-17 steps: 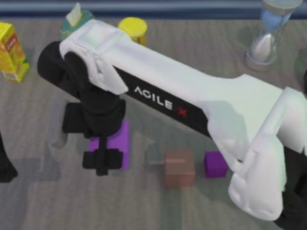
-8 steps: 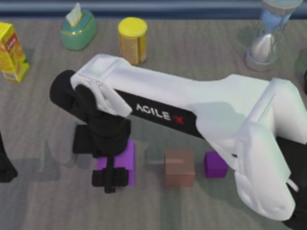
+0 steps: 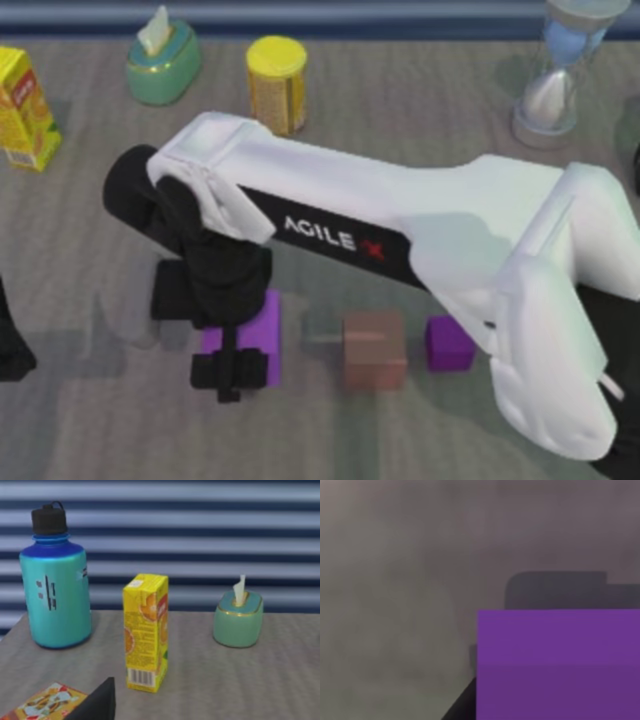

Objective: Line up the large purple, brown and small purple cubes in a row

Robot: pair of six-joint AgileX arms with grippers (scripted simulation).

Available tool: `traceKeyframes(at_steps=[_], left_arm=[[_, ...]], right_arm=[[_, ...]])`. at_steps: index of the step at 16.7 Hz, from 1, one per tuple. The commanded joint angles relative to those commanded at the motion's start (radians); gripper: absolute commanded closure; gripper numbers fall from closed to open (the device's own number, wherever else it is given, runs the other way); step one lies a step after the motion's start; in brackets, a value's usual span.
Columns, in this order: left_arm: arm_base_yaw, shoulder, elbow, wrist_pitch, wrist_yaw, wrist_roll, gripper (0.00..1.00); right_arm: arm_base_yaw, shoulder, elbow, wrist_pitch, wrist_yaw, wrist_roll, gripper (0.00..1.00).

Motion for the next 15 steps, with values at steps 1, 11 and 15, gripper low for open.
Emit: traceKeyframes(at_steps=[1, 11, 15], left_arm=[[0.000, 0.000, 0.000, 0.000, 0.000, 0.000, 0.00], [0.000, 0.000, 0.000, 0.000, 0.000, 0.000, 0.00], [0.000, 0.000, 0.000, 0.000, 0.000, 0.000, 0.00]], right_arm=[[0.000, 0.000, 0.000, 0.000, 0.000, 0.000, 0.55], [0.000, 0.000, 0.000, 0.000, 0.000, 0.000, 0.00], [0.000, 0.000, 0.000, 0.000, 0.000, 0.000, 0.00]])
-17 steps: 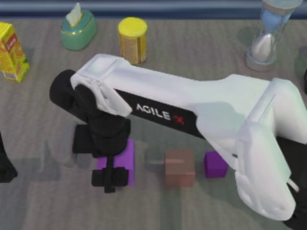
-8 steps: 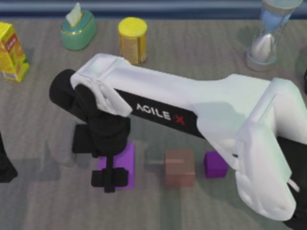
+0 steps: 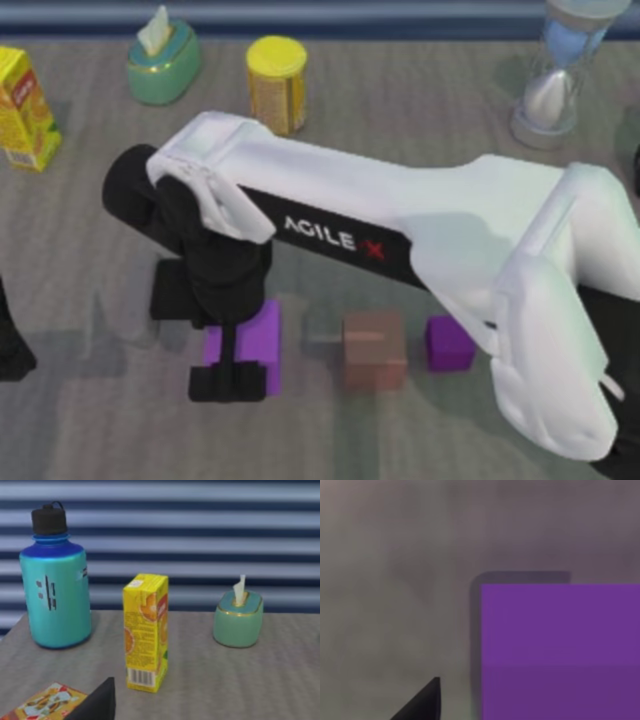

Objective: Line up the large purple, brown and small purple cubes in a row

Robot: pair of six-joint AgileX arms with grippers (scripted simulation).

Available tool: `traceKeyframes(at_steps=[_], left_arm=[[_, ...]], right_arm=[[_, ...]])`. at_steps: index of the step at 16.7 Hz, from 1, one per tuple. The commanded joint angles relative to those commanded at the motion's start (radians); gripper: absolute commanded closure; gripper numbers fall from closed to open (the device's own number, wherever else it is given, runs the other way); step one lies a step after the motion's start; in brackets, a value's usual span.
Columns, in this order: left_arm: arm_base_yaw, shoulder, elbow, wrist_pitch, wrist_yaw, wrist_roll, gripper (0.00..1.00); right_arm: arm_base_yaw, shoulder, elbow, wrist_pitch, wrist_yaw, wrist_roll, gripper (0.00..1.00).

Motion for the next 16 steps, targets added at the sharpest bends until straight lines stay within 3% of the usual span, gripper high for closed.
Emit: traceKeyframes(at_steps=[5, 16], left_arm=[[0.000, 0.000, 0.000, 0.000, 0.000, 0.000, 0.00], [0.000, 0.000, 0.000, 0.000, 0.000, 0.000, 0.00]], right_arm=[[-0.001, 0.007, 0.039, -0.032, 0.000, 0.001, 0.00], [0.007, 0.062, 0.396, -0.335, 0.001, -0.001, 0.00]])
